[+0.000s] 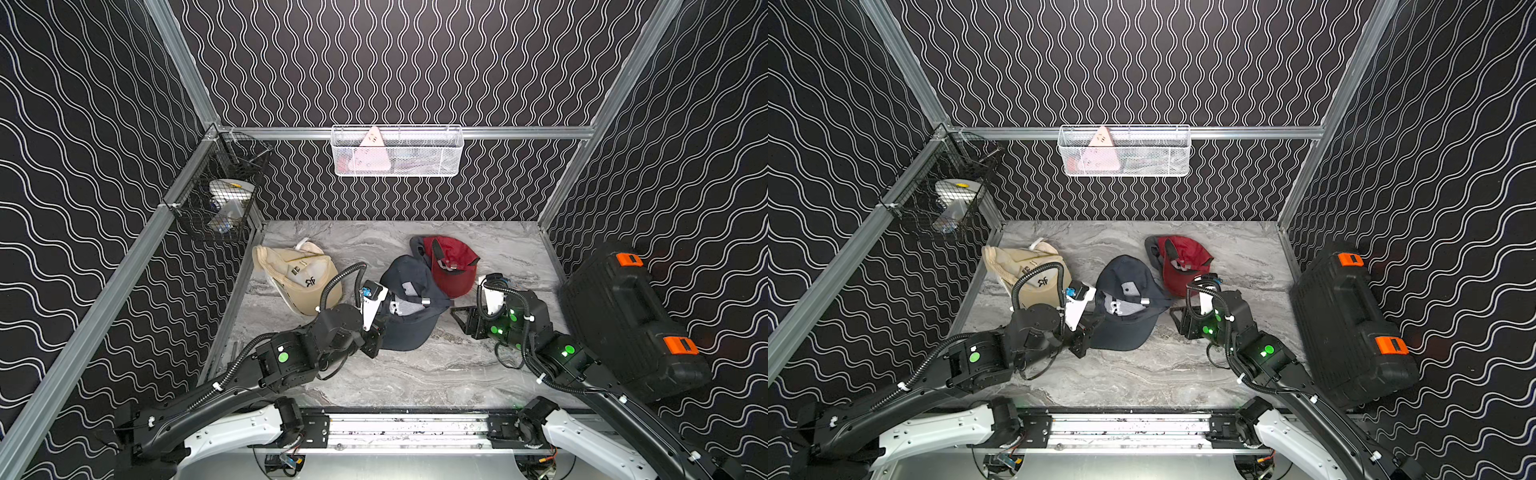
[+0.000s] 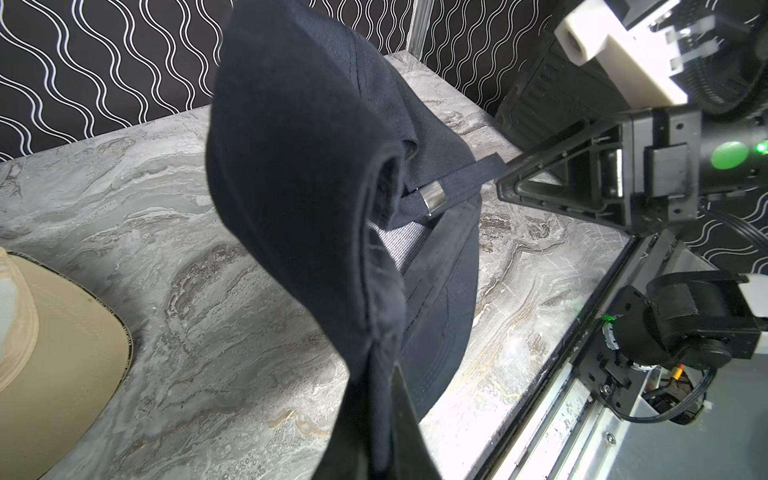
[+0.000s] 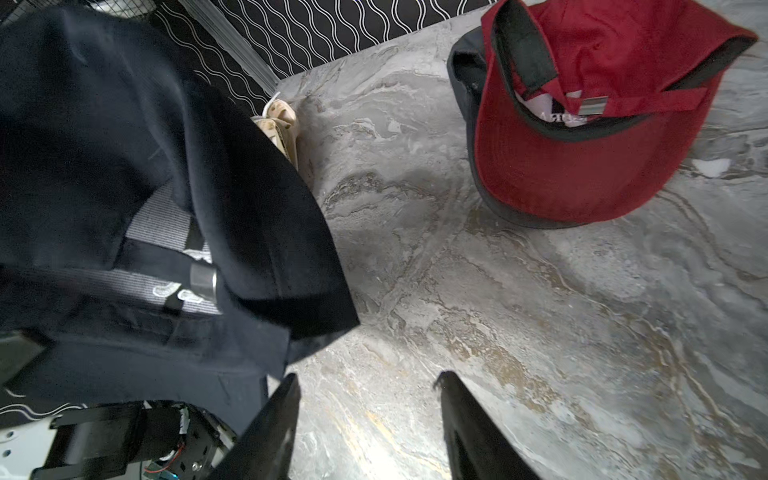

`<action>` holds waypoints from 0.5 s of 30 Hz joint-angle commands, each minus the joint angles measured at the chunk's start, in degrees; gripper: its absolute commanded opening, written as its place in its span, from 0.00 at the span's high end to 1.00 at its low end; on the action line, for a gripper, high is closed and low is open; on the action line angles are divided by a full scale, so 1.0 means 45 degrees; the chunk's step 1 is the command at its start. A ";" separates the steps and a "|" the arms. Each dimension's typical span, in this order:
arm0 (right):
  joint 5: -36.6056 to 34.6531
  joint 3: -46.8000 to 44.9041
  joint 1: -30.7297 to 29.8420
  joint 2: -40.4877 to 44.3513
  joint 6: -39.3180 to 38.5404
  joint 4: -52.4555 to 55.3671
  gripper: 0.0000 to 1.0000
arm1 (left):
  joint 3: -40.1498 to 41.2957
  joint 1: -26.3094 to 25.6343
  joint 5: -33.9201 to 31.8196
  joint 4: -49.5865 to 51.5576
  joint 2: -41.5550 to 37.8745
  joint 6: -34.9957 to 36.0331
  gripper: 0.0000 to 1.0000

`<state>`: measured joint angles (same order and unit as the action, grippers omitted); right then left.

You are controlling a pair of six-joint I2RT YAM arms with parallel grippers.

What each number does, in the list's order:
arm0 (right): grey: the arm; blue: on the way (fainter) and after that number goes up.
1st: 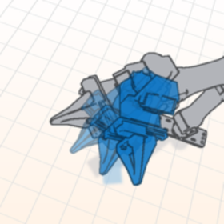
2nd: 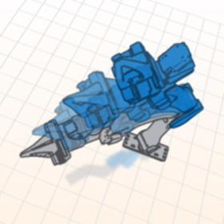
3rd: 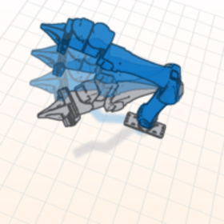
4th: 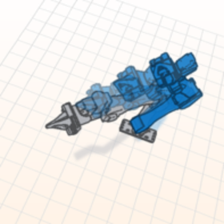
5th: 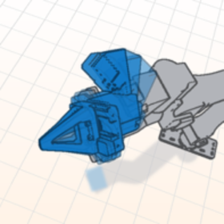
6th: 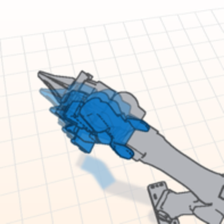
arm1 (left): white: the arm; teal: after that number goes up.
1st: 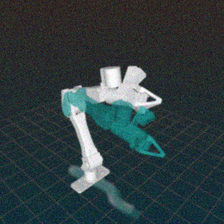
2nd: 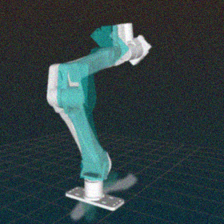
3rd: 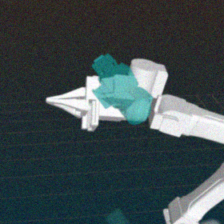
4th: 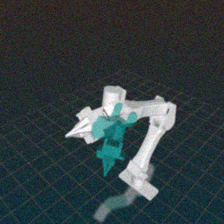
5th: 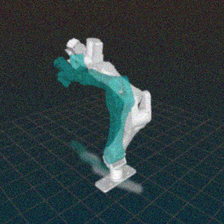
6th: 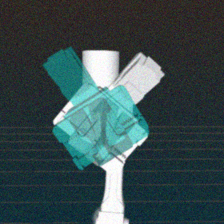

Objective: Open the adjustable buckle of the baseball cap
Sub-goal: Pick up the baseball cap.

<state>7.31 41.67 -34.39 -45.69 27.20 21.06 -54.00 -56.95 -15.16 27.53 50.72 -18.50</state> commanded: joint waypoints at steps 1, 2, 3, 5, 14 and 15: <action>0.0760 -0.0077 0.0001 -0.0172 0.0108 -0.1119 0.44 | -0.0115 -0.0059 -0.0050 -0.0375 0.0071 -0.0244 1.00; 0.0751 -0.0099 0.0001 -0.0204 0.0108 -0.1243 0.44 | -0.0149 -0.0096 -0.0035 -0.0394 0.0106 -0.0262 1.00; 0.0705 -0.0137 0.0001 -0.0232 0.0091 -0.1323 0.44 | -0.0168 -0.0117 -0.0014 -0.0408 0.0146 -0.0268 1.00; 0.0662 -0.0158 0.0006 -0.0254 0.0020 -0.1444 0.44 | -0.0217 -0.0172 0.0009 -0.0434 0.0193 -0.0278 1.00; 0.0766 -0.0190 0.0005 -0.0466 -0.0473 -0.1953 0.44 | -0.0417 -0.0411 0.0324 -0.0360 0.0331 -0.0410 1.00; 0.0849 -0.0226 -0.0008 -0.0465 -0.0504 -0.2057 0.44 | -0.0439 -0.0430 0.0378 -0.0358 0.0350 -0.0410 1.00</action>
<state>10.11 40.91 -34.39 -47.64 26.02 15.07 -55.18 -58.63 -14.11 27.49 52.25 -19.55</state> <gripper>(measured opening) 0.562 0.078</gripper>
